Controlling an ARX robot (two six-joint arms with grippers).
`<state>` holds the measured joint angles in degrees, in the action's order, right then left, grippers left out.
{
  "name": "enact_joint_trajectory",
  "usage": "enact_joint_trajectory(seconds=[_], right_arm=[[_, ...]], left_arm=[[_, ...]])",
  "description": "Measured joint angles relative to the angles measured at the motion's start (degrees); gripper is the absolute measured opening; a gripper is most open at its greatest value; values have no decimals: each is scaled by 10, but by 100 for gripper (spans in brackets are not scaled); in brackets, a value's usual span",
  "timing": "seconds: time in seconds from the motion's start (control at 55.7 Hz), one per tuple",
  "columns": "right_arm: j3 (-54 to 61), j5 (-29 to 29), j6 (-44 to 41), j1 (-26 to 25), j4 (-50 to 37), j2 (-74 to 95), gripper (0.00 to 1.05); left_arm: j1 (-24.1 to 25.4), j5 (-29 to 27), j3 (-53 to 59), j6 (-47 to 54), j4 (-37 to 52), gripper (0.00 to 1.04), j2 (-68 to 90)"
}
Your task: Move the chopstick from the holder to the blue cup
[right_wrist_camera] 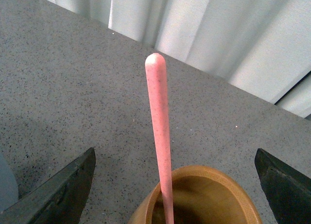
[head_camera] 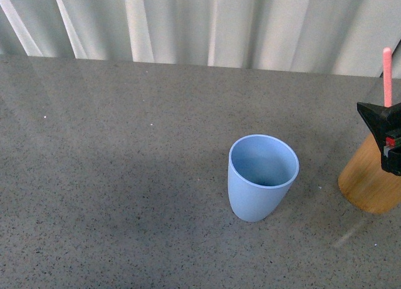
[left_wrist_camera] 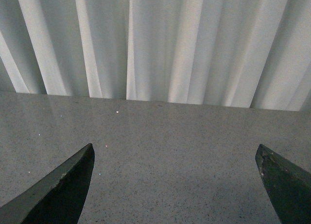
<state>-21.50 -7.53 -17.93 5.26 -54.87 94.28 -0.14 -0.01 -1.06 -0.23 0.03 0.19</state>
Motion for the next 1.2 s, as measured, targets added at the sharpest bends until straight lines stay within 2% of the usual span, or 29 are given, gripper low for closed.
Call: enact_joint_trajectory(seconds=[0.144,0.198,0.269,0.377,0.539,0.611,0.97,1.203], right_arm=[[-21,6,4,0,-10,26,95],[-24,7,7,1,-12,29,89],[-33,9,10,4,-14,36,72],[-37,13,16,10,-14,39,56],[-34,19,23,27,-24,36,17],[-27,19,21,29,-25,26,4],[-23,20,23,12,4,-42,3],[-66,49,23,40,106,-176,3]], left_arm=[[0,0,0,0,0,98,0],[0,0,0,0,0,98,0],[0,0,0,0,0,98,0],[0,0,0,0,0,98,0],[0,0,0,0,0,98,0],[0,0,0,0,0,98,0],[0,0,0,0,0,98,0],[0,0,0,0,0,98,0]])
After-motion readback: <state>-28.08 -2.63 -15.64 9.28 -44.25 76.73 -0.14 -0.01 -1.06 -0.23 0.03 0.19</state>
